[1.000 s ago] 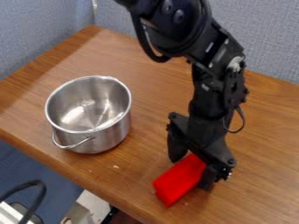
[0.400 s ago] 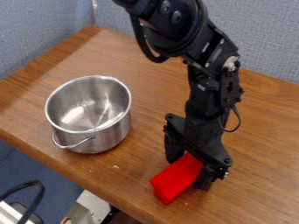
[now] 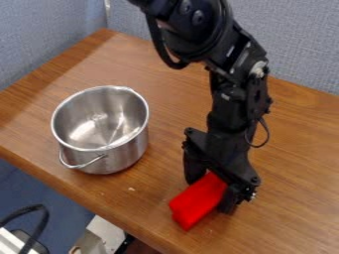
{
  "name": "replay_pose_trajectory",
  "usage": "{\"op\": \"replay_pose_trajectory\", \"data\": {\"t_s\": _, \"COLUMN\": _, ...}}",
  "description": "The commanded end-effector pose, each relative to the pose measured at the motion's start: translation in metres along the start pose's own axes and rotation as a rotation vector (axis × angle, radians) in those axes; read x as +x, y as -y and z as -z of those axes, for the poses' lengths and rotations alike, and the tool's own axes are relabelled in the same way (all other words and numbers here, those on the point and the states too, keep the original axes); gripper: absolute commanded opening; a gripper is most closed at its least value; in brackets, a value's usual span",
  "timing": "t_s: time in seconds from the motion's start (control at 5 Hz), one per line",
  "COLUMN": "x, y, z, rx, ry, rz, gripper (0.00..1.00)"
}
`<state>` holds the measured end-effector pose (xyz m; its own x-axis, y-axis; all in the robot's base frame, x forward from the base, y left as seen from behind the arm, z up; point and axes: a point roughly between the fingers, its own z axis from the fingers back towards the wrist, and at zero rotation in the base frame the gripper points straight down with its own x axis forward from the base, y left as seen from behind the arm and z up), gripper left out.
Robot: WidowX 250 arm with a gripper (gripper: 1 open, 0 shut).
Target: Put the red object in the metal pot
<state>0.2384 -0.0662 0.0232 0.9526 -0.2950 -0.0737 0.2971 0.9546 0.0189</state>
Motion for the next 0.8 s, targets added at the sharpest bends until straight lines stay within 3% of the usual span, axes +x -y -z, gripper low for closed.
{"op": "replay_pose_trajectory", "data": {"t_s": 0.0, "x": 0.0082, "y": -0.0069, "z": -0.0074, "rx": 0.001, "ry": 0.026, "rz": -0.021, "gripper": 1.00}}
{"op": "replay_pose_trajectory", "data": {"t_s": 0.6, "x": 0.0103, "y": -0.0119, "z": -0.0070, "rx": 0.015, "ry": -0.009, "rz": -0.039, "gripper": 1.00}}
